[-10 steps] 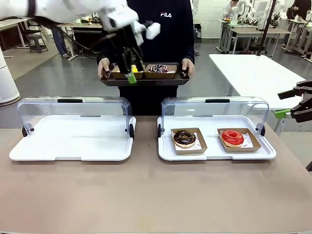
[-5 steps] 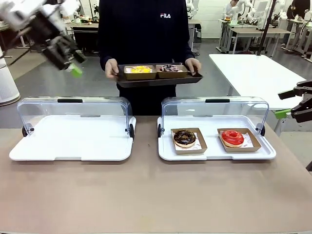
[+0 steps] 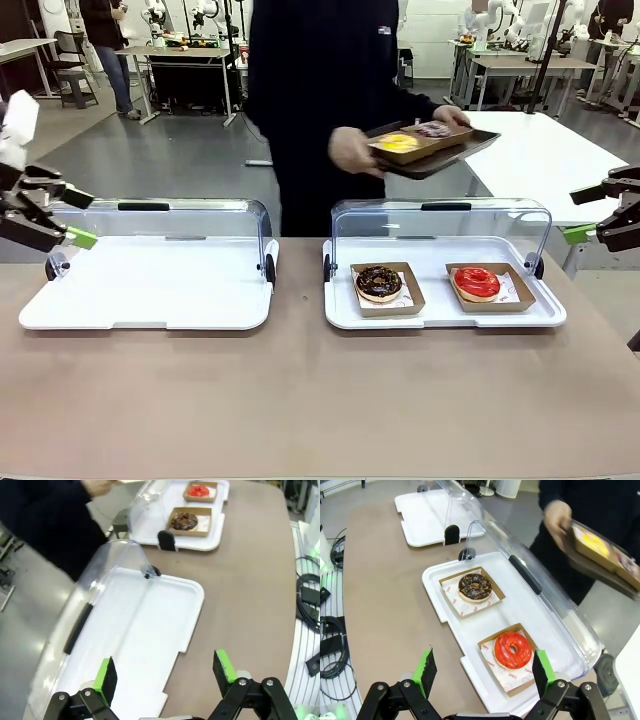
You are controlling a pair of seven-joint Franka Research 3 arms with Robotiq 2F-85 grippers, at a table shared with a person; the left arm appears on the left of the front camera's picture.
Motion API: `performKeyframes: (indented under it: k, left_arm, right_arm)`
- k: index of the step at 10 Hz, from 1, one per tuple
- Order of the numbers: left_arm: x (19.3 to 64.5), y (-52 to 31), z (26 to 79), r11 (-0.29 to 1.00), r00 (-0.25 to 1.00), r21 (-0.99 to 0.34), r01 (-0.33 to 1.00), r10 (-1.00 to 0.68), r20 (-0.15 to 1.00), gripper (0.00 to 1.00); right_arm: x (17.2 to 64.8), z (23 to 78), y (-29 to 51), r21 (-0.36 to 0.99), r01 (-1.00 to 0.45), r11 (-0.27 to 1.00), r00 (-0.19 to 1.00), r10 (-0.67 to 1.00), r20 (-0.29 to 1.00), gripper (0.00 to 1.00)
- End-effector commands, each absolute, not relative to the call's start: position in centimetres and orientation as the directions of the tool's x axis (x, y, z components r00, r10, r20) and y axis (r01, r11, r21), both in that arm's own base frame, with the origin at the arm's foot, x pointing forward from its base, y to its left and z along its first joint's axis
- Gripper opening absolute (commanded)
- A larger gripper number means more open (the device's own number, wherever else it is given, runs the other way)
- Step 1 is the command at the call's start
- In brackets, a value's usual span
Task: Provide the desired donut to the person.
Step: Place the picked Paper togo box onto the Handle tray extended by the person.
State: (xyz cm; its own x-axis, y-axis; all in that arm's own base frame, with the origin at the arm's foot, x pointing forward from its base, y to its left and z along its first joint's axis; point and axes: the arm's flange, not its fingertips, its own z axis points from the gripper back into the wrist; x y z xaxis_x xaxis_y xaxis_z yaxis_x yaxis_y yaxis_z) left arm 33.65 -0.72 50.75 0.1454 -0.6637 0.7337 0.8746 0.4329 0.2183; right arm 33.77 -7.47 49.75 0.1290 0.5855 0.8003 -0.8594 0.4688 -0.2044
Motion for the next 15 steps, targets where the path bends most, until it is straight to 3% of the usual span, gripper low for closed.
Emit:
performKeyframes:
  k: [1, 10, 12, 13, 15]
  left_arm:
    - [31.9, 0.8, 50.5, 0.48, 0.156, 0.22, 0.849, -0.625, 0.765, 1.0]
    - [32.7, 3.6, 53.0, 0.446, 0.146, 0.226, 0.866, -0.658, 0.739, 1.0]
    - [33.7, 1.8, 53.3, 0.34, 0.063, 0.25, 0.906, -0.694, 0.718, 1.0]
    - [32.7, 3.2, 52.6, 0.443, 0.136, 0.24, 0.864, -0.662, 0.737, 1.0]
    - [32.7, 3.2, 52.6, 0.443, 0.136, 0.24, 0.864, -0.662, 0.737, 1.0]
  right_arm:
    - [34.1, 49.5, -7.5, -0.214, -0.861, 0.462, 0.104, 0.571, 0.814, 1.0]
    - [34.1, 49.5, -7.5, -0.214, -0.861, 0.462, 0.104, 0.571, 0.814, 1.0]
    - [34.1, 49.5, -7.5, -0.214, -0.861, 0.462, 0.104, 0.571, 0.814, 1.0]
    - [34.1, 49.5, -7.5, -0.214, -0.861, 0.462, 0.104, 0.571, 0.814, 1.0]
    - [34.1, 49.5, -7.5, -0.214, -0.861, 0.462, 0.104, 0.571, 0.814, 1.0]
